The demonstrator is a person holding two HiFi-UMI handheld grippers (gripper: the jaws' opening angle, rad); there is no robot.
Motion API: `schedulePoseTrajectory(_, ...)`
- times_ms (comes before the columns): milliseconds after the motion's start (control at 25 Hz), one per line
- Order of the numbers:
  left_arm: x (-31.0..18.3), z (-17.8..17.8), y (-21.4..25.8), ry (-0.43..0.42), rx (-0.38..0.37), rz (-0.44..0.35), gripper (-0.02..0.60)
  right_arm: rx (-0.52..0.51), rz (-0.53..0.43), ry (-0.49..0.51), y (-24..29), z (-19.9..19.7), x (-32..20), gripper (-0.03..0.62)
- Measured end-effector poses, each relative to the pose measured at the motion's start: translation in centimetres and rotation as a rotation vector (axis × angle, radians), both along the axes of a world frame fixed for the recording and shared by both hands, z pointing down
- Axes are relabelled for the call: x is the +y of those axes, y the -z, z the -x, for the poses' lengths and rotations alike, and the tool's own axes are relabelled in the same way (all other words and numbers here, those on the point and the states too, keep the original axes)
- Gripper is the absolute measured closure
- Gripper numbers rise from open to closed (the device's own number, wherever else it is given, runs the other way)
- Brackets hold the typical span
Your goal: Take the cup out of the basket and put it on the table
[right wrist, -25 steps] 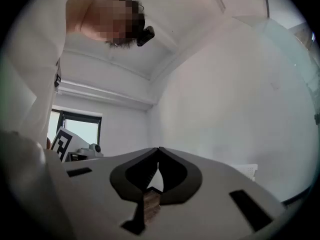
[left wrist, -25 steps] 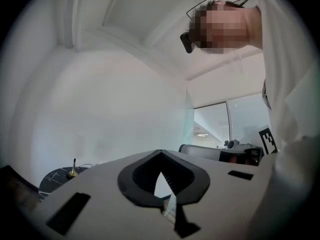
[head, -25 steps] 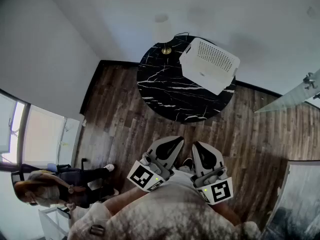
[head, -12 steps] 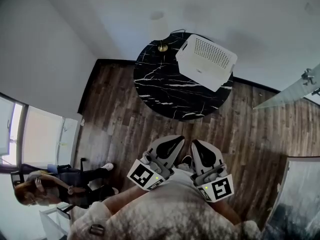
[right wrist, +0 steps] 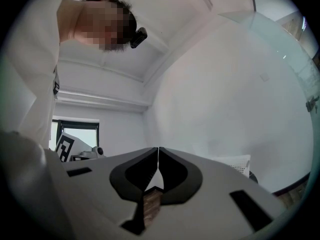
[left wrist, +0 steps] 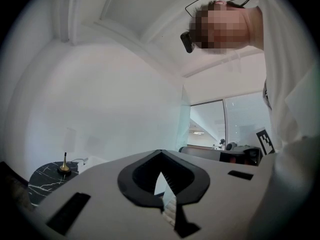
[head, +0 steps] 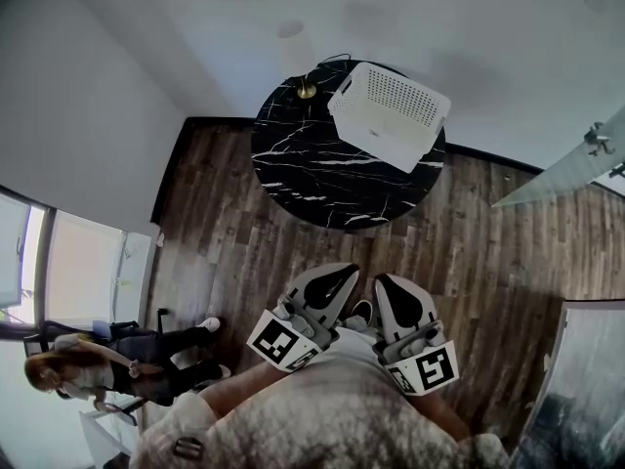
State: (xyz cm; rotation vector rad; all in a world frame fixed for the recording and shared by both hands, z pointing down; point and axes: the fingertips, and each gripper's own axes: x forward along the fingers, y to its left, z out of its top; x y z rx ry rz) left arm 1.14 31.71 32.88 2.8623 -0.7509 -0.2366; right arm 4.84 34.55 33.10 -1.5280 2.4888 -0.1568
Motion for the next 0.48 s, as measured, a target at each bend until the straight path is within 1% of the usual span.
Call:
schedulePoseTrajectory(240,1.6,-3.1,-0.3,-0.029,0.010,0.002,0.575,-0.019,0.023,-0.025,-0.9,-2.9,1.4,0.583)
schedulePoseTrajectory(480,1.2,-4.2,-0.4,-0.033,-0.014,0.008,0.575,-0.030,0.026,-0.021,-0.9,-3.9,0.8,0.583)
